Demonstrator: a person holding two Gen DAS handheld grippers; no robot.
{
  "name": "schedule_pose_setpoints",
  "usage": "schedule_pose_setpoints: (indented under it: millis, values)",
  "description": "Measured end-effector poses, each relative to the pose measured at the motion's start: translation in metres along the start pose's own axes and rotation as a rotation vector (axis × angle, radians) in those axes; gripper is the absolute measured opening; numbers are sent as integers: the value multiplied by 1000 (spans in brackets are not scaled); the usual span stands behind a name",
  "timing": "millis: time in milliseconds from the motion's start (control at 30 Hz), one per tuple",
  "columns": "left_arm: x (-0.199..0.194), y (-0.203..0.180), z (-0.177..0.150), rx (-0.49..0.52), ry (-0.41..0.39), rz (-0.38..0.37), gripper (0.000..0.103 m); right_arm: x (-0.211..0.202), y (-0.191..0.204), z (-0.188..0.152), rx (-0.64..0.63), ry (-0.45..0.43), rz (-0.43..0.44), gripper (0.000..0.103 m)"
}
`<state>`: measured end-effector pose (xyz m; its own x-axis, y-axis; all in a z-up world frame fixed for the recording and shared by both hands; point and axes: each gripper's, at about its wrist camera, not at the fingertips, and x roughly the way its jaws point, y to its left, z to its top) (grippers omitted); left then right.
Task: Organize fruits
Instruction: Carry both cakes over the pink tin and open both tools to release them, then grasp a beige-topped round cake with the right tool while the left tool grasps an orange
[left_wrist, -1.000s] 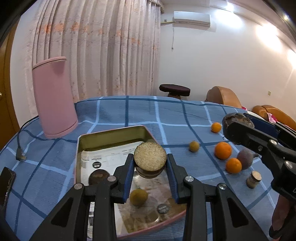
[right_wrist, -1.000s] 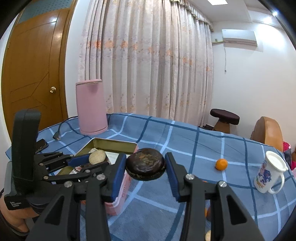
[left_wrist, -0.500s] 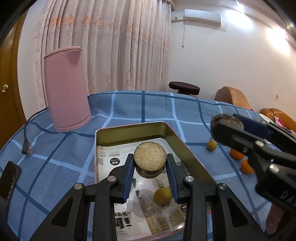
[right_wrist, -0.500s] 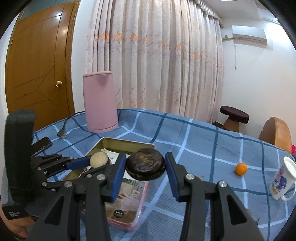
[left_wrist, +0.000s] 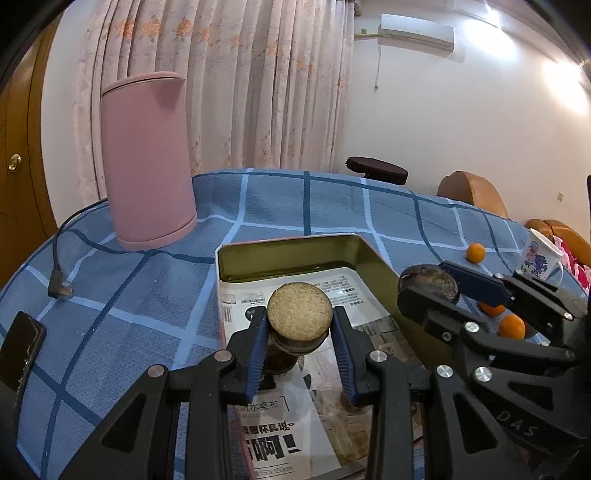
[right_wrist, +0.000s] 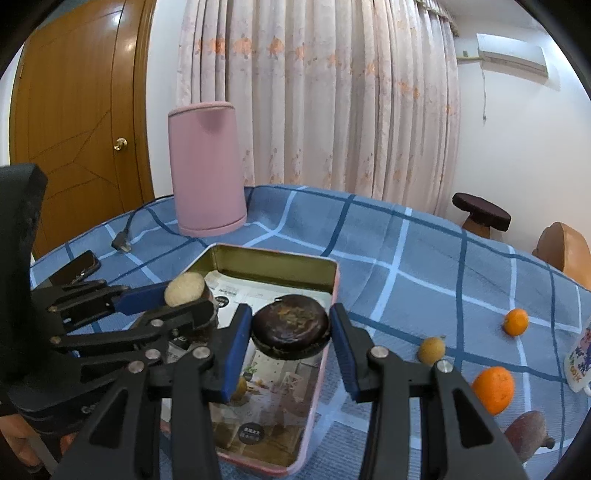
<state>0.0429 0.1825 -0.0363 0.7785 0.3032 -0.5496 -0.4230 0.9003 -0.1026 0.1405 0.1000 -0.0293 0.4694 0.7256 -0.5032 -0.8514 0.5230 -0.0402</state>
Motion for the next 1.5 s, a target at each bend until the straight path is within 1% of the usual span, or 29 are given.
schedule_pose_setpoints:
  millis: [200, 333, 500, 700, 933, 1033, 1100, 1200, 1267, 1300, 1333, 1367, 1500]
  values:
    - [3, 3, 2, 0, 12, -3, 36, 8, 2, -4, -17, 35, 2, 46]
    - [5, 3, 3, 3, 20, -2, 36, 9, 3, -4, -23, 35, -3, 46]
    - [9, 5, 3, -2, 36, -6, 36, 18, 1, -4, -13, 81, -2, 46]
    - [11, 5, 3, -4, 46, -3, 36, 18, 2, -4, -16, 80, -1, 48]
    - [8, 7, 2, -10, 41, 6, 36, 15, 4, -4, -34, 70, 7, 47]
    - [8, 7, 1, -10, 47, 10, 36, 12, 4, -5, -28, 57, 3, 55]
    - [8, 9, 0, -16, 53, 19, 37, 8, 2, -4, -14, 35, 0, 69]
    - [3, 10, 0, -18, 36, 9, 48, 0, -3, -5, 5, 3, -7, 78]
    - [-1, 8, -1, -10, 25, 2, 58, -6, -8, -7, 14, -10, -20, 84]
    - [-2, 7, -1, -7, 21, -2, 61, -9, -9, -8, 19, -14, -25, 87]
    - [-2, 6, 0, -5, 19, -2, 67, -12, -12, -10, 25, -16, -32, 87]
    - [-4, 5, 0, -3, 14, -3, 72, -16, -14, -11, 24, -16, -39, 88]
    - [-9, 0, 1, 5, 0, -6, 72, -38, -21, -18, 6, -28, -83, 89]
